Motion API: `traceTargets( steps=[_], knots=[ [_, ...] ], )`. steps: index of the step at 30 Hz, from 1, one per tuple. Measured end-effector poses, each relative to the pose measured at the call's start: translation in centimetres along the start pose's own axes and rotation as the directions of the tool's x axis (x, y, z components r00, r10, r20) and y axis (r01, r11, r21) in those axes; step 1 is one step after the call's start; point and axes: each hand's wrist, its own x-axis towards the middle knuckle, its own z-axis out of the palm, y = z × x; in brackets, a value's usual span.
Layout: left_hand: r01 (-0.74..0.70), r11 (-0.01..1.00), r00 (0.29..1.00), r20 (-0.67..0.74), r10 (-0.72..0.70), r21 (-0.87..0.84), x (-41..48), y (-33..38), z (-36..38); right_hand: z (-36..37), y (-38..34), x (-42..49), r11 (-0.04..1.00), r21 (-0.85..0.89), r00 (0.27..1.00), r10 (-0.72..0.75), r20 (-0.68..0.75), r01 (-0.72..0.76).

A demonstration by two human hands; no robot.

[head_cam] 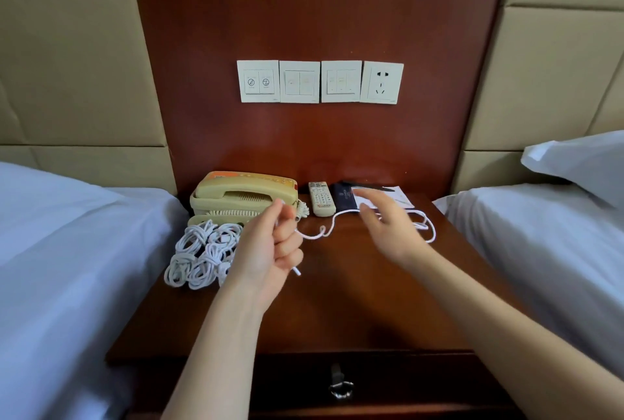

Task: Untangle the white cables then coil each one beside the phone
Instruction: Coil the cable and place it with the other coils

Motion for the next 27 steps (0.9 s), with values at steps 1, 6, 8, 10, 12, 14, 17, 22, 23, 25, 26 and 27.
traceTargets(
  steps=[1,6,8,10,12,14,17,22,23,25,26,27],
  knots=[
    [0.036,0.999,0.998,0.058,-0.036,0.003,-0.3,-0.1,0.3,0.4,-1.6,-1.1,0.996,0.073,0.997,-0.048,0.057,0.043],
    [0.167,0.986,0.951,0.263,-0.164,0.014,-2.2,-1.2,1.8,1.5,-5.2,-4.4,0.909,0.416,0.939,-0.17,0.299,0.032],
    [0.184,0.983,0.94,0.292,-0.176,0.0,-2.7,-1.5,2.1,1.4,-4.6,-5.0,0.924,0.38,0.943,-0.167,0.288,0.048],
    [0.181,0.983,0.927,0.327,-0.185,0.042,-2.9,-1.7,2.0,1.2,-3.4,-5.4,0.935,0.339,0.958,-0.184,0.219,0.102],
    [0.157,0.975,0.913,0.352,-0.205,0.16,-2.9,-1.8,1.7,0.7,-2.4,-5.5,0.949,0.273,0.97,-0.201,0.134,0.159],
    [0.137,0.949,0.899,0.367,-0.241,0.285,-2.9,-2.0,1.5,0.0,-1.7,-5.4,0.962,0.201,0.976,-0.202,0.08,0.183],
    [0.152,0.927,0.878,0.384,-0.286,0.342,-2.8,-2.4,1.6,-0.5,-0.8,-5.2,0.979,0.078,0.978,-0.193,0.077,0.187],
    [0.208,0.94,0.89,0.346,-0.297,0.271,-2.8,-3.1,2.2,-0.5,-0.6,-5.9,0.97,-0.114,0.972,-0.199,0.124,0.213],
    [0.218,0.94,0.892,0.338,-0.301,0.262,-2.8,-3.2,2.3,-0.5,-0.8,-6.1,0.966,-0.129,0.969,-0.206,0.135,0.223],
    [0.219,0.947,0.896,0.337,-0.291,0.235,-2.7,-3.5,2.7,-0.6,-0.9,-6.3,0.964,-0.141,0.967,-0.205,0.148,0.226],
    [0.208,0.956,0.904,0.333,-0.268,0.206,-2.7,-3.6,2.8,-0.7,-0.9,-6.3,0.964,-0.147,0.968,-0.199,0.152,0.221],
    [0.188,0.967,0.917,0.321,-0.235,0.169,-2.6,-3.6,3.0,-0.8,-0.9,-6.3,0.963,-0.156,0.968,-0.196,0.159,0.22]
  ],
)
